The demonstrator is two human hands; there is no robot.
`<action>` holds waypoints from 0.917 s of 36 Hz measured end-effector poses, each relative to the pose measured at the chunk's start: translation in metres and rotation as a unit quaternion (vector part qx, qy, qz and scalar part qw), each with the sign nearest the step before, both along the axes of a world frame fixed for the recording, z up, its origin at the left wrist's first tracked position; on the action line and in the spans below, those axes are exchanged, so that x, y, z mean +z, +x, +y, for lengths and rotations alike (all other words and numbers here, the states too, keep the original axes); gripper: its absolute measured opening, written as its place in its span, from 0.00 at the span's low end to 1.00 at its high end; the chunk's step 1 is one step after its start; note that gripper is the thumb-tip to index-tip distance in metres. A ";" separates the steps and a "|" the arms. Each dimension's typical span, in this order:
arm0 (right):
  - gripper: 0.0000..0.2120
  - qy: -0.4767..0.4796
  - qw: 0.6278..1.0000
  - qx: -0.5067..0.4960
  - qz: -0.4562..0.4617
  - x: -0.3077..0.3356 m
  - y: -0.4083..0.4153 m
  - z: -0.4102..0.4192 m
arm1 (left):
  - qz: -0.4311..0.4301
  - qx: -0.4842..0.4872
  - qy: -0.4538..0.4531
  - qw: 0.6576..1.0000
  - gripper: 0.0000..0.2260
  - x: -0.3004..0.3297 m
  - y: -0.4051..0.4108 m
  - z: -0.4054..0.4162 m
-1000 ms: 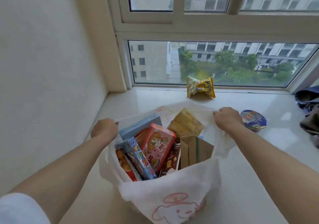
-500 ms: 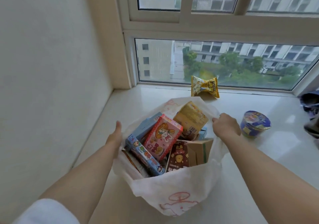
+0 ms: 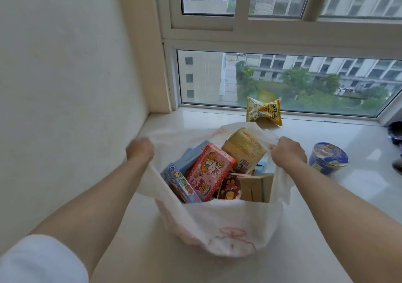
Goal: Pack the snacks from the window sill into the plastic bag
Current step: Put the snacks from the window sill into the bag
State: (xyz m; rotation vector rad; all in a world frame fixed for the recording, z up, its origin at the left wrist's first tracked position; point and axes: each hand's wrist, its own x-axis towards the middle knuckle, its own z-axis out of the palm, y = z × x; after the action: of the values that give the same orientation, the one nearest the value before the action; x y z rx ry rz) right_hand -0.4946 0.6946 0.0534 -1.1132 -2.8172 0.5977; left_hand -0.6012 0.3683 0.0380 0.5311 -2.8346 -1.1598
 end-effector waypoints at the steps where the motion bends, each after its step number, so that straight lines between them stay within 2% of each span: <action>1: 0.13 -0.011 0.999 -0.023 0.026 0.005 0.001 0.007 | 0.059 0.026 0.050 0.997 0.16 0.014 -0.005 0.004; 3: 0.15 -0.019 0.995 -0.067 0.071 0.011 0.006 0.021 | 0.135 0.071 0.073 0.986 0.16 0.027 -0.009 0.007; 4: 0.16 -0.016 0.994 -0.076 0.075 0.011 0.010 0.026 | 0.134 0.085 0.068 0.985 0.17 0.027 -0.008 0.007; 8: 0.16 -0.006 0.998 -0.055 0.013 0.000 0.022 0.035 | 0.047 0.067 0.020 0.996 0.17 0.009 -0.004 0.006; 11: 0.14 0.022 0.999 -0.024 -0.005 0.001 0.020 0.031 | 0.042 0.035 0.010 0.998 0.13 0.014 -0.001 0.022; 15: 0.18 0.027 1.000 0.003 -0.007 0.003 0.010 0.026 | 0.130 -0.039 -0.015 0.991 0.17 0.027 0.001 0.061; 17: 0.22 0.007 1.000 0.016 0.016 0.004 0.006 0.023 | 0.146 -0.099 -0.028 0.984 0.17 0.035 0.003 0.082; 20: 0.25 -0.006 0.999 0.019 0.048 0.004 0.004 0.030 | 0.138 -0.191 -0.037 0.971 0.18 0.042 0.000 0.125; 26: 0.21 -0.042 0.996 0.026 0.075 -0.011 -0.002 0.072 | 0.094 -0.295 -0.037 0.950 0.19 0.052 -0.008 0.221; 33: 0.19 -0.040 0.999 0.012 -0.007 -0.044 -0.005 0.173 | 0.038 -0.353 -0.071 0.932 0.17 0.034 -0.027 0.343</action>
State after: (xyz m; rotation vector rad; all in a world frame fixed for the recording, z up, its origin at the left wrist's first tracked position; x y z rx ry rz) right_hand -0.4995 0.8680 0.0095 -1.1009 -2.8463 0.7123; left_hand -0.6282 0.7109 0.0721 -0.5863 -3.0783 -0.9717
